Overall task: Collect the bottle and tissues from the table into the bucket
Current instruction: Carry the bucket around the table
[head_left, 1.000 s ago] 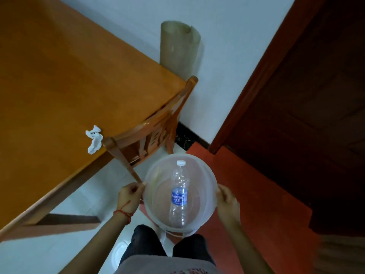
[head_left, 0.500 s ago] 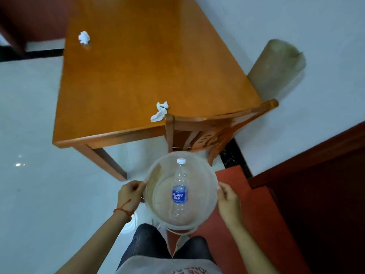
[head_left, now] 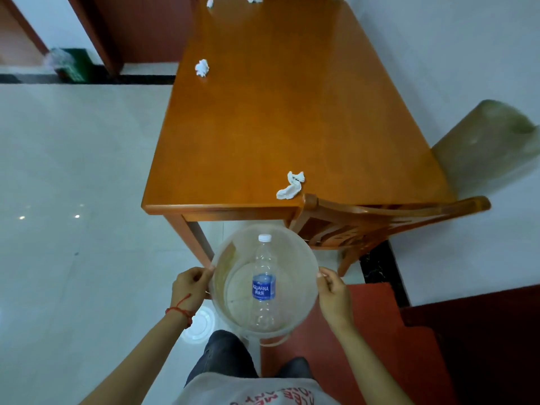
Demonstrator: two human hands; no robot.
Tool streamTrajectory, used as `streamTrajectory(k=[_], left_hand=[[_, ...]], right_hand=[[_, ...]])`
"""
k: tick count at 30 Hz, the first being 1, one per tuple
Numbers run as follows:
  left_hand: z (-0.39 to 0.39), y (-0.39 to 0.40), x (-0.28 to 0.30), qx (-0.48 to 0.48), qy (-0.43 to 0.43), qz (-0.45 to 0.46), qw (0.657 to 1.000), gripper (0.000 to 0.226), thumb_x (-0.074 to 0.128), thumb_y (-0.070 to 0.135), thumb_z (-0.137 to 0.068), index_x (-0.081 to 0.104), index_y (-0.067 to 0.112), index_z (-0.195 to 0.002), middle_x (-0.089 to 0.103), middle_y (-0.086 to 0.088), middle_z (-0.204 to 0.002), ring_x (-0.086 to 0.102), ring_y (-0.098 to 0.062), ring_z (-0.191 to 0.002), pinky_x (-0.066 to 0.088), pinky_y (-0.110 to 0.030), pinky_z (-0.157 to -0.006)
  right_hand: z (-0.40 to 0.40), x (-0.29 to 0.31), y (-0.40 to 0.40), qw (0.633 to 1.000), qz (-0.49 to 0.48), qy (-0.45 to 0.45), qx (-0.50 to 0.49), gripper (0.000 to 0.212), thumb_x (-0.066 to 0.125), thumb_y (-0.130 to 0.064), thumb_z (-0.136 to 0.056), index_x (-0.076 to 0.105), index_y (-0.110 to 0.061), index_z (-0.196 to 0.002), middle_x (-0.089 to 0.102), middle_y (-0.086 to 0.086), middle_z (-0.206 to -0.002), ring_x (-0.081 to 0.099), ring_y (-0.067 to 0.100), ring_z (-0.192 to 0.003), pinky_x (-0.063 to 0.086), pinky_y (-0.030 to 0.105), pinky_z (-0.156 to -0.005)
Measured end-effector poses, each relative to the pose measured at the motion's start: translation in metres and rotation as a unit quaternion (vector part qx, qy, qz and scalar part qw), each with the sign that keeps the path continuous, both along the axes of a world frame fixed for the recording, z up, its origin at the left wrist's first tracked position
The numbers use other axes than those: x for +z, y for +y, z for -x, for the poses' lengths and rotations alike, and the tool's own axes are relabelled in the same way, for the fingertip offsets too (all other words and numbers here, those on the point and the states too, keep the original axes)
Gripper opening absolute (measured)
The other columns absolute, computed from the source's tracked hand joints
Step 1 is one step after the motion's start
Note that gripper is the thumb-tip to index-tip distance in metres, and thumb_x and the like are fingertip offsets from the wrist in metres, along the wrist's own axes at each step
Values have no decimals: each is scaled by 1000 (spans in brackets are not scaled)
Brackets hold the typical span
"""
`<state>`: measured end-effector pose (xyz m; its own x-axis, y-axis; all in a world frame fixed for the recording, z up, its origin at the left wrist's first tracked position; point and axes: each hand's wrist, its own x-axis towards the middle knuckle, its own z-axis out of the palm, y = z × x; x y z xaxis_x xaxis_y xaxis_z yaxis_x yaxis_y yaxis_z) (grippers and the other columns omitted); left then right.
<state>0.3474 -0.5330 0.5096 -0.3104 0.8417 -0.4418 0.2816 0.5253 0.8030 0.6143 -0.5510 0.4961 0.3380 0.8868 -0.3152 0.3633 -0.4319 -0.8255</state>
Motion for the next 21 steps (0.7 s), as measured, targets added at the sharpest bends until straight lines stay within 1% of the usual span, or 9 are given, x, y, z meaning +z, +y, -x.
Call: streamTrajectory(k=[3,6,9,10,13,15,17,18,21], left_hand=[[13,20,-2,-10,8,-4,1000,28,55,25,-88,65,9,-67,64,-10,-68,63,-29,-65,58,-40,-66],[27,38,-9,-25,30,-5,999,29,54,27,-89,65,13,-66,67,-10,-71,65,-33,-71,57,-44,-72],[37,52,-14,-39,45,-1,998,33,51,29,-90,68,8,-71,69,-16,-76,65,-34,-73,55,-46,-77],[39,56,-16,-43,48,-2,998,33,51,29,-90,67,7,-71,69,-18,-77,65,-35,-73,55,-45,-78],[43,63,-19,-50,57,-3,997,32,49,29,-90,63,14,-65,69,-20,-77,64,-36,-73,54,-43,-77],[45,65,-22,-51,61,-3,997,33,48,27,-91,62,11,-66,68,-22,-76,63,-38,-74,53,-41,-75],[45,65,-25,-55,69,-5,996,33,45,26,-92,61,7,-70,65,-19,-74,60,-37,-74,46,-36,-72],[45,64,-26,-56,72,-8,996,33,44,25,-93,60,7,-71,63,-17,-74,58,-36,-74,43,-34,-71],[46,62,-28,-46,72,-8,996,34,43,25,-93,61,4,-73,63,-16,-74,57,-34,-73,40,-33,-71]], right_hand=[[14,-1,18,1000,0,-3,1,23,50,-15,-91,62,-9,-110,67,9,-102,58,19,-91,44,29,-80],[26,-3,33,1000,3,-16,2,25,49,-18,-92,61,-9,-112,67,10,-104,58,18,-90,43,29,-79],[36,-4,43,1000,0,-26,2,26,49,-17,-92,61,-8,-113,66,11,-106,57,17,-90,41,27,-78],[39,-4,45,1000,-3,-28,1,25,48,-17,-92,61,-8,-113,66,11,-107,57,17,-91,41,27,-78],[44,-4,51,1000,-4,-27,1,24,48,-17,-92,61,-9,-112,66,10,-106,58,18,-91,42,27,-77],[46,-3,54,1000,-2,-26,9,24,47,-17,-93,60,-9,-112,65,9,-104,57,17,-90,42,24,-73],[45,-3,56,999,-4,-32,25,24,47,-17,-93,60,-10,-113,65,7,-102,58,17,-91,42,18,-68],[45,-2,57,999,-4,-37,35,25,47,-17,-93,60,-11,-114,64,6,-103,58,17,-92,42,17,-68],[42,-3,60,993,-14,-84,77,28,47,-19,-93,57,-11,-118,63,10,-111,55,14,-93,43,24,-77]])
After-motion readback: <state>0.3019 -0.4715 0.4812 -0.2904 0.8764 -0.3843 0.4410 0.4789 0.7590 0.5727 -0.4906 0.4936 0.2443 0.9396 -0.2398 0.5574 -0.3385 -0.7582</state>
